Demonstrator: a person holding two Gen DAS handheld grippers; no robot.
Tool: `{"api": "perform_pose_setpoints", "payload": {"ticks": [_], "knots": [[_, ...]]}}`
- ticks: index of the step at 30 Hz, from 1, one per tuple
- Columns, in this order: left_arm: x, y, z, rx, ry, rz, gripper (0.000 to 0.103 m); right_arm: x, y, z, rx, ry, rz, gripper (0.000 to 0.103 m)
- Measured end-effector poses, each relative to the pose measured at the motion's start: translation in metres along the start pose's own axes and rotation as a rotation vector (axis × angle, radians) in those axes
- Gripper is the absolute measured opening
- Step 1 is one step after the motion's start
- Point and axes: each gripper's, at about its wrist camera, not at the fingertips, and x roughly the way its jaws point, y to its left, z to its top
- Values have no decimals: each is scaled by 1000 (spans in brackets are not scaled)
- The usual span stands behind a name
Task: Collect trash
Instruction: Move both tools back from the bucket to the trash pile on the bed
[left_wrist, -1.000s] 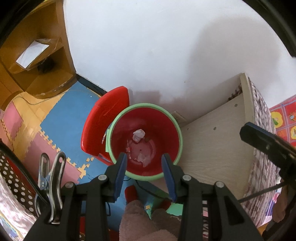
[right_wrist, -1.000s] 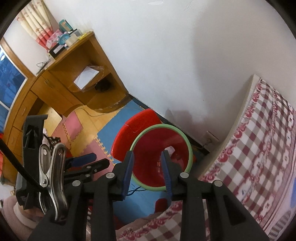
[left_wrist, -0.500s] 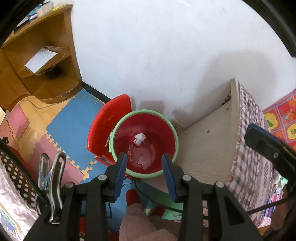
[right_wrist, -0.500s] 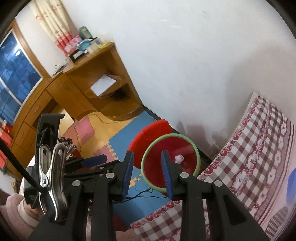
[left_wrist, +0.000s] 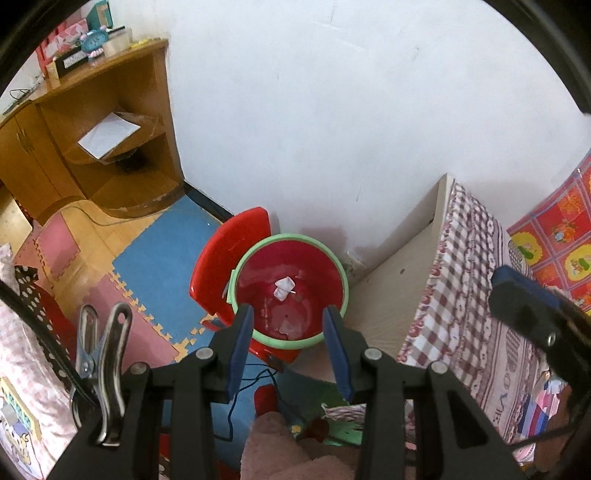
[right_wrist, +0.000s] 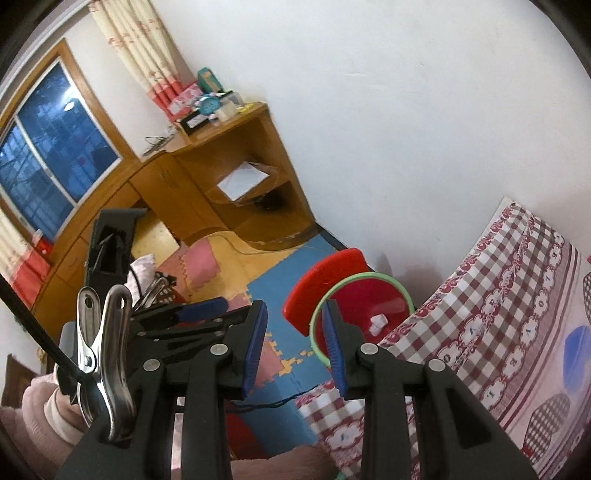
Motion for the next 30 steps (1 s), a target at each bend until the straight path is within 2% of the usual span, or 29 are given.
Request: {"api": "perform_pose_setpoints", "payload": {"ticks": [5, 13, 23, 30], "knots": [[-20, -8, -9, -7, -23, 14, 41, -31, 6, -11, -39, -34, 16, 32], [-44, -31, -33, -15, -45, 6, 41, -69, 0, -30, -32, -55, 15, 33], [-53, -79, -59, 24, -49, -26, 41, -115, -26, -69, 24, -87, -41, 33], [-57, -119, -64, 104, -44, -69, 41, -151, -49, -88, 106, -128, -120, 34]]}}
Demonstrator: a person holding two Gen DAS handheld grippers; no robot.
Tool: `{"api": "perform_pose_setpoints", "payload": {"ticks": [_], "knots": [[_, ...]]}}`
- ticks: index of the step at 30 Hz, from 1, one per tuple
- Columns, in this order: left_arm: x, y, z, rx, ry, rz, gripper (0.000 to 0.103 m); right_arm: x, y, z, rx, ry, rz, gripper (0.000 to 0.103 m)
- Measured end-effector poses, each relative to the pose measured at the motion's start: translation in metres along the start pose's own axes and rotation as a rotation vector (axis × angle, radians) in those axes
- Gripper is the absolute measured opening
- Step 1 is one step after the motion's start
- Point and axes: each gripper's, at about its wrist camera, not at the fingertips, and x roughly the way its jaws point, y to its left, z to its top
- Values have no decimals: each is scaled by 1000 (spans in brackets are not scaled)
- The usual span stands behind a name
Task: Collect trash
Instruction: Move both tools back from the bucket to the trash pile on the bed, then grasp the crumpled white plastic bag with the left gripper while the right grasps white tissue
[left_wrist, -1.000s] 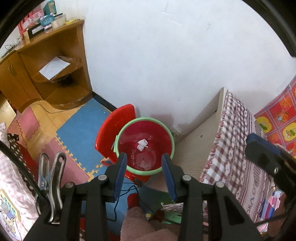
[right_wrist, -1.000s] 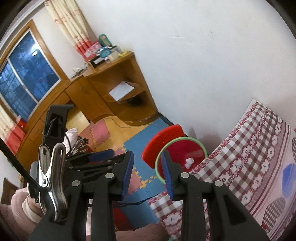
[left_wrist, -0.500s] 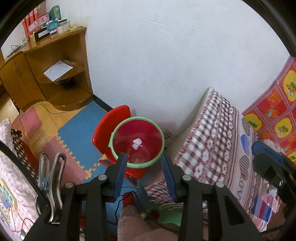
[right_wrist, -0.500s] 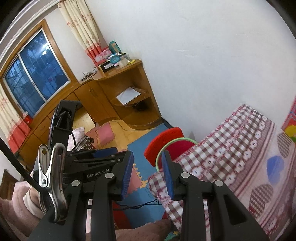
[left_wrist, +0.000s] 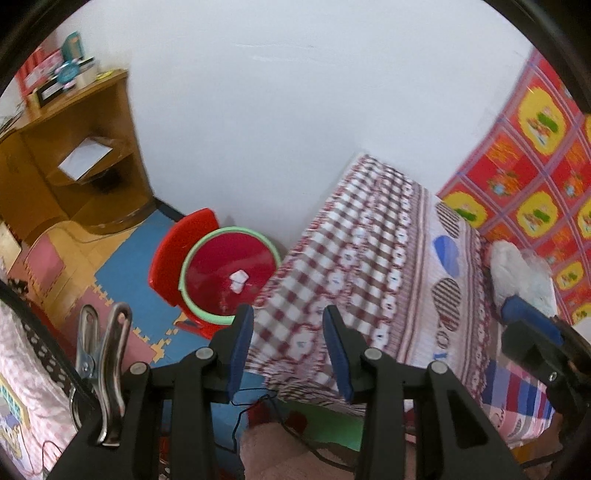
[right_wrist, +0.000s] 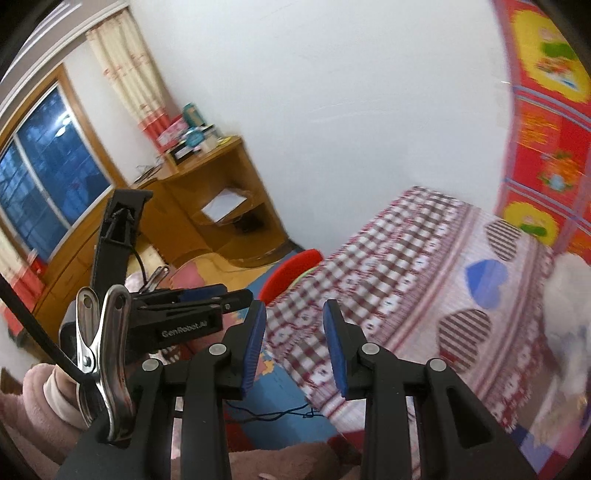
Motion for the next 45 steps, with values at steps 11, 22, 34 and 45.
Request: {"api": "perform_pose_setpoints", "payload": {"ticks": [11, 22, 34, 45], "knots": [[16, -66, 8, 206, 52, -110, 41, -44, -64, -32, 266, -62, -211, 38], [29, -129, -1, 398, 98, -212, 41, -87, -118, -69, 438, -110, -378, 38], [48, -220, 3, 484, 124, -269, 41, -123, -184, -76, 496, -122, -404, 38], [82, -298, 26, 471, 141, -278, 47, -110, -244, -62, 485, -87, -355, 38]]}}
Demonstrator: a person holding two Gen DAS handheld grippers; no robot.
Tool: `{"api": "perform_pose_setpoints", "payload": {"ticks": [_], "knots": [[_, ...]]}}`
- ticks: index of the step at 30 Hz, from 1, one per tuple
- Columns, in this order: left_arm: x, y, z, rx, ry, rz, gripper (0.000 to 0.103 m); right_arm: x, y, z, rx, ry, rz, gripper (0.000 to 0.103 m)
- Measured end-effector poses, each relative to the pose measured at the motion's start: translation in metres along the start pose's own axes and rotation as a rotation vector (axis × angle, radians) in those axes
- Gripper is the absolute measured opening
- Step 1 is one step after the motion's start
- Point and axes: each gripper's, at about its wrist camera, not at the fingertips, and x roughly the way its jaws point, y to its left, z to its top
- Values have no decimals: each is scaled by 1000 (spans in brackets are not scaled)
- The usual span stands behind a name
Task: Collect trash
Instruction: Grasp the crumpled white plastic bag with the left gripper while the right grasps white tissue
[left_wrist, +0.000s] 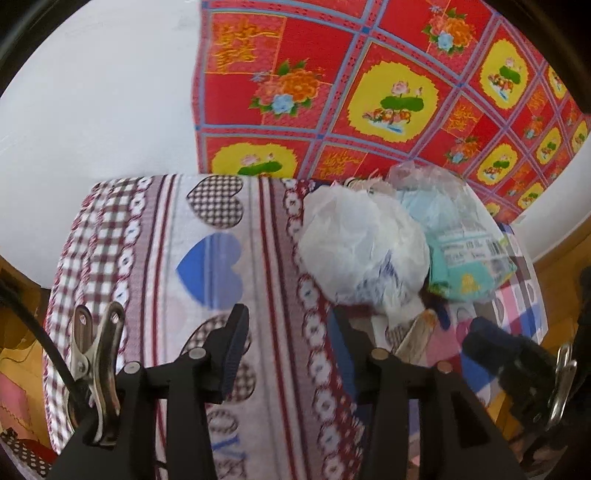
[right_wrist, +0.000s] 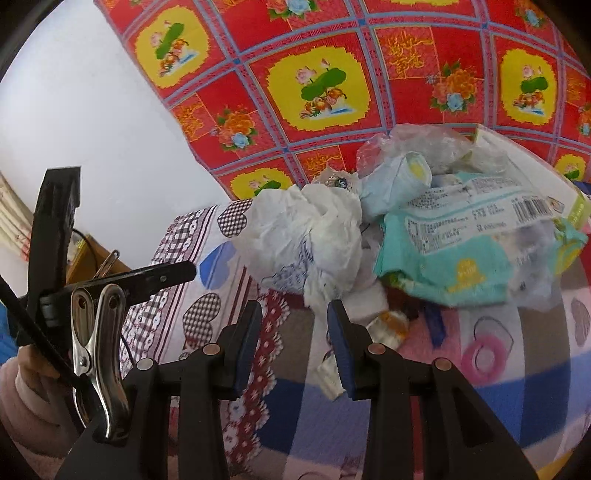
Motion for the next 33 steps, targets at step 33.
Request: {"api": "perform_pose_setpoints", "payload": {"ticks": [33], "knots": [[129, -28, 36, -55, 116, 40, 55, 109, -53, 44, -27, 202, 130, 38]]}}
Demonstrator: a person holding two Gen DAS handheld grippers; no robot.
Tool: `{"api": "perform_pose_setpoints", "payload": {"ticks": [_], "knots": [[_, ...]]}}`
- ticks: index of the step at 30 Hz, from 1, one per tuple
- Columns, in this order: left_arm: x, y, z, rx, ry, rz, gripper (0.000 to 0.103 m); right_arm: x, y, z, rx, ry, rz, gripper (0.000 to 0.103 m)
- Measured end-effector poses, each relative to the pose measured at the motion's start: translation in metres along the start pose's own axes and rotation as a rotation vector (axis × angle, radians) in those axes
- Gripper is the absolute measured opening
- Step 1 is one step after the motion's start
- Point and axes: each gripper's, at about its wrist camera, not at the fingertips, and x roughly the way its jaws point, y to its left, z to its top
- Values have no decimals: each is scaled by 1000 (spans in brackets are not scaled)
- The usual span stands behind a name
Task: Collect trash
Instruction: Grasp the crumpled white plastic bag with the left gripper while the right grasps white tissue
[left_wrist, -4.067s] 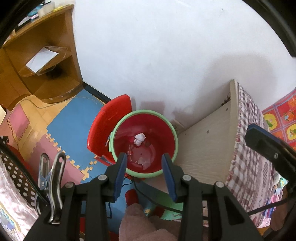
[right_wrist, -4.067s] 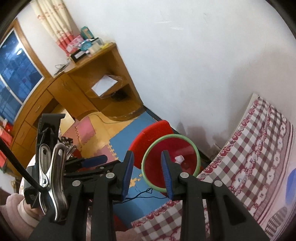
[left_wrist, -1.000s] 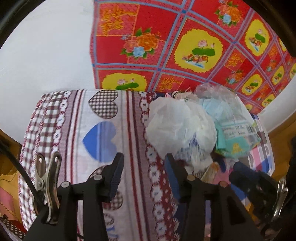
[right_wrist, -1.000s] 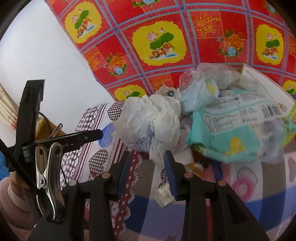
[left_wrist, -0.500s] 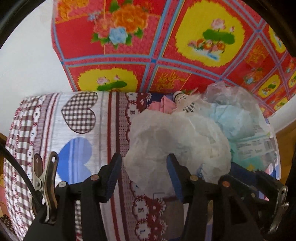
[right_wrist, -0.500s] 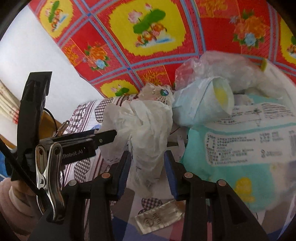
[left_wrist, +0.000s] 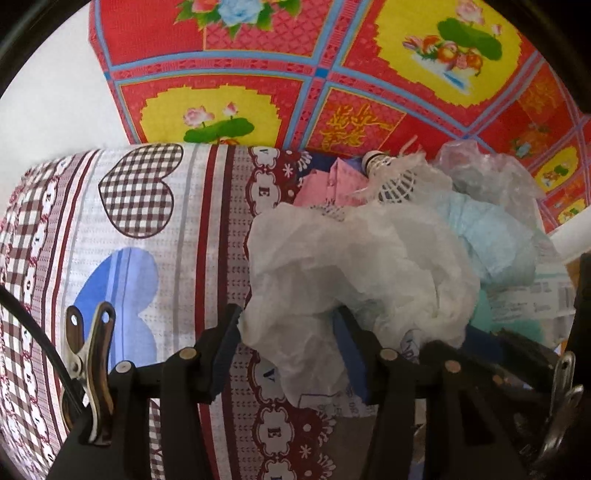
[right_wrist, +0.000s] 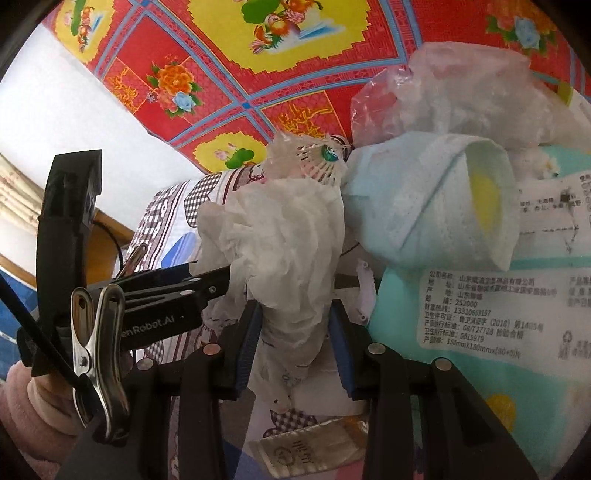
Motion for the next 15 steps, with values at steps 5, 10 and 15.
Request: {"api": "perform_pose_setpoints", "payload": {"ticks": [5, 10, 15], "knots": [[5, -8, 1, -13, -2, 23, 55, -1, 5, -1, -24, -10, -4, 31], [2, -12, -3, -55, -6, -26, 43, 2, 16, -3, -40, -5, 5, 24], [-12, -3, -14, -96, -28, -77, 24, -3, 42, -7, -131, -15, 27, 17]]}}
